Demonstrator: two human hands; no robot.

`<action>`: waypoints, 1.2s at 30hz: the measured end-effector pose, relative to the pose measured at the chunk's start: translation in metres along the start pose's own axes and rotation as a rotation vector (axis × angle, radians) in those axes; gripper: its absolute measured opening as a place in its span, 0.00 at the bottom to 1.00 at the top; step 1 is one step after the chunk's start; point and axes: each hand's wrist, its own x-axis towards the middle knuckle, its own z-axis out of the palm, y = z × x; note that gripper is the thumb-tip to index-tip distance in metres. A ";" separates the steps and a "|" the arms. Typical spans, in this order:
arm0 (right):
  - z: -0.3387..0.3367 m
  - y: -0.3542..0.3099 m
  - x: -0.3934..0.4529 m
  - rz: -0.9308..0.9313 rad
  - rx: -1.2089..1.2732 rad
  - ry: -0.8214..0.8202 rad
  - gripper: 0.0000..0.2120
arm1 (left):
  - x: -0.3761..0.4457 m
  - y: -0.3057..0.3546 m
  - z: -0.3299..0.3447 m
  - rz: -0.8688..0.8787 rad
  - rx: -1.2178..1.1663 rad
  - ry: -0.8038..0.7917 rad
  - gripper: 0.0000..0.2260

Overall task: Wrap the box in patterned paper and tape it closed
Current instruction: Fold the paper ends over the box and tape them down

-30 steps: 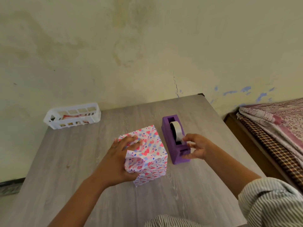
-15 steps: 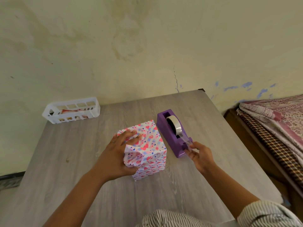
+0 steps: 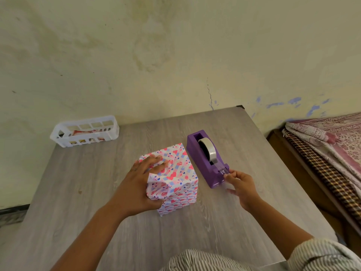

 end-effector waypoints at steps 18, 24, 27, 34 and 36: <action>0.003 -0.022 -0.022 -0.453 -0.521 0.149 0.03 | -0.002 -0.004 0.005 -0.019 0.020 -0.025 0.42; 0.056 -0.095 -0.051 -0.482 -0.394 -0.221 0.06 | -0.004 -0.002 0.006 -0.019 0.014 0.007 0.41; 0.081 -0.119 -0.053 -0.400 -0.404 -0.510 0.06 | -0.004 0.001 0.004 -0.041 -0.054 0.010 0.43; 0.117 -0.137 -0.030 -0.272 -0.592 -0.510 0.07 | -0.004 0.006 0.003 -0.056 -0.084 0.024 0.45; 0.121 -0.139 -0.027 -0.252 -0.635 -0.488 0.08 | -0.005 0.005 0.004 -0.060 -0.052 0.021 0.45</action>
